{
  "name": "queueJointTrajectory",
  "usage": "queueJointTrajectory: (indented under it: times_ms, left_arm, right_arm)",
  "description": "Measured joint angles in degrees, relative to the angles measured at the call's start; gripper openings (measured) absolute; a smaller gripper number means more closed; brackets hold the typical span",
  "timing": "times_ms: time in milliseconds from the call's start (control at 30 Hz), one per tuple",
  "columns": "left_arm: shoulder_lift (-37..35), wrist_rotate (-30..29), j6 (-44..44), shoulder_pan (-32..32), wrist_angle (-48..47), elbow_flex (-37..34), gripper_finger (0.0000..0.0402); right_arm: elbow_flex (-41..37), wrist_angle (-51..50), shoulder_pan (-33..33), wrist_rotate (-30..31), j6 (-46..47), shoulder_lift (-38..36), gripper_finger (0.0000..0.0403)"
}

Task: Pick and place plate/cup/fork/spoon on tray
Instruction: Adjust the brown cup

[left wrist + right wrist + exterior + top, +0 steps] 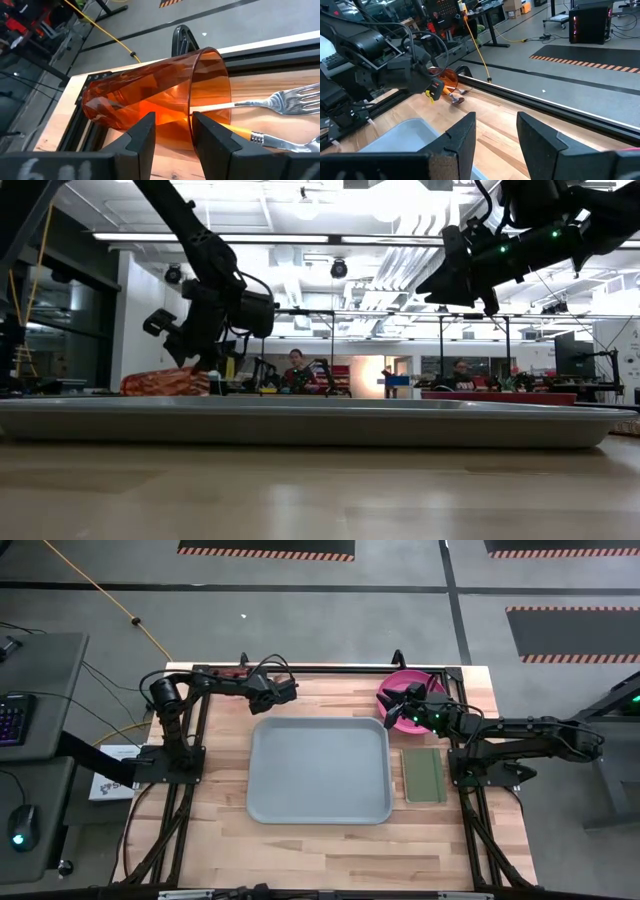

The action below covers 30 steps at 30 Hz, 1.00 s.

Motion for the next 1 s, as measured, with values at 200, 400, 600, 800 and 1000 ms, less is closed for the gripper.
queueJointTrajectory:
  times_ms: [200, 400, 600, 800, 1000]
  left_arm:
    - [-0.1, -0.7, 1.6, 0.1, 0.0, 0.0, 0.0058]
    - [-0.1, -2.2, 2.1, 0.0, -0.4, 0.1, 0.0026]
    - [-0.1, -1.9, 3.7, 0.0, -0.3, 0.1, 0.0033]
    - [-1.5, -1.1, 4.8, 0.0, -1.0, 0.0, 0.0028]
    - [-4.7, -0.8, 6.2, 0.0, -1.2, 0.0, 0.0026]
  right_arm:
    - [0.0, 0.0, 0.0, 0.0, 0.0, 0.0, 0.0135]
    - [0.0, 0.0, 0.0, 0.0, 0.0, 0.0, 0.0135]
    - [0.0, 0.0, 0.0, 0.0, 0.0, 0.0, 0.0135]
    - [0.0, 0.0, 0.0, 0.0, 0.0, 0.0, 0.0135]
    - [0.0, 0.0, 0.0, 0.0, 0.0, 0.0, 0.0135]
